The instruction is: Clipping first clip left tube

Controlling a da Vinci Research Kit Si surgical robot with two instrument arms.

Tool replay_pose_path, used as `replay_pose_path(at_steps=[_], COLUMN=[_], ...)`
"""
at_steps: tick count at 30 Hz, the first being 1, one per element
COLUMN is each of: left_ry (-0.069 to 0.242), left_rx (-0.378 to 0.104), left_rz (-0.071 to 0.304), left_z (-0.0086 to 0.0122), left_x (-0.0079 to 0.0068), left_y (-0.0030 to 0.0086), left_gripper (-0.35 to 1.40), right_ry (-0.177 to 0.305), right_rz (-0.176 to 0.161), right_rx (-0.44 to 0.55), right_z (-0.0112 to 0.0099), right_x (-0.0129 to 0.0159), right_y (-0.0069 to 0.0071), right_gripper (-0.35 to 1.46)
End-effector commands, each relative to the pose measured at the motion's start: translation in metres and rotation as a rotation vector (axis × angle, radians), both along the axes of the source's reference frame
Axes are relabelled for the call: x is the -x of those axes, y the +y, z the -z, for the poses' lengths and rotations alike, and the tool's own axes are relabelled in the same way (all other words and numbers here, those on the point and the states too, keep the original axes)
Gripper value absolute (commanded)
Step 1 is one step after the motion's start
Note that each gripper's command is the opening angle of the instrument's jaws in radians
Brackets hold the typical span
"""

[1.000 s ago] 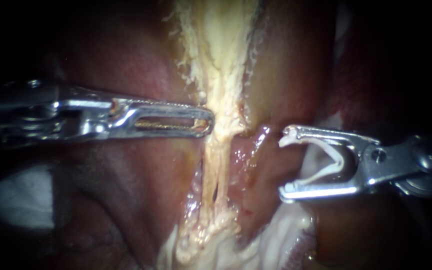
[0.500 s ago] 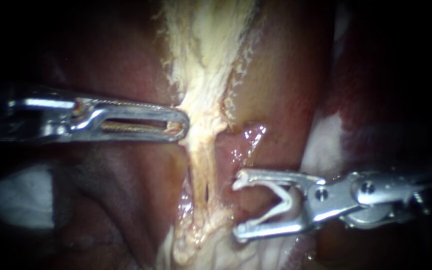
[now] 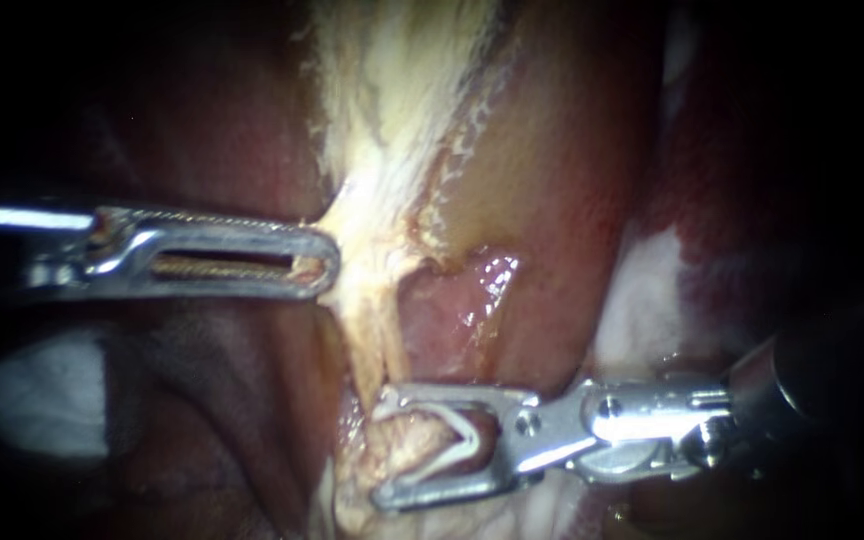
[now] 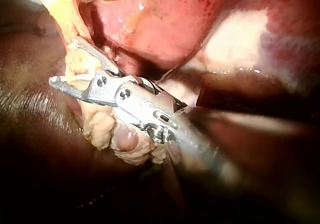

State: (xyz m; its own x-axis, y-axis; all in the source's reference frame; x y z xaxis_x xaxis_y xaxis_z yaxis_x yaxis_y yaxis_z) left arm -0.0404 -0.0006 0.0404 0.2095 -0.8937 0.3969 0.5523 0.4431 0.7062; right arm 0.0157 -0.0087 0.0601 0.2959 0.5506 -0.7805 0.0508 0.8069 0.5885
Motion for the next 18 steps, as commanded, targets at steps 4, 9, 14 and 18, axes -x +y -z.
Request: replay_pose_path(at_steps=[4,9,14,18], left_ry=[0.002,0.003,0.003,0.004], left_rx=[0.0,0.0,-0.002,-0.004], left_rz=[0.002,0.004,0.005,0.006], left_z=[0.0004,0.0011,0.0018,0.0023], left_x=[0.0001,0.0002,0.0002,0.0003], left_y=[-0.0003,-0.0006,-0.0007,-0.0006], left_gripper=[-0.35,-0.35,-0.35,-0.35], right_ry=[-0.001,-0.003,-0.01,-0.011], right_rz=[-0.002,-0.005,-0.012,-0.014], right_rx=[0.0,-0.001,0.001,0.0], right_z=[-0.0003,-0.0009,-0.0012,-0.0013], right_x=[-0.0003,-0.0002,-0.0001,-0.0003], right_y=[0.0002,0.0006,0.001,0.0012], right_gripper=[0.6,0.6,0.6,0.6])
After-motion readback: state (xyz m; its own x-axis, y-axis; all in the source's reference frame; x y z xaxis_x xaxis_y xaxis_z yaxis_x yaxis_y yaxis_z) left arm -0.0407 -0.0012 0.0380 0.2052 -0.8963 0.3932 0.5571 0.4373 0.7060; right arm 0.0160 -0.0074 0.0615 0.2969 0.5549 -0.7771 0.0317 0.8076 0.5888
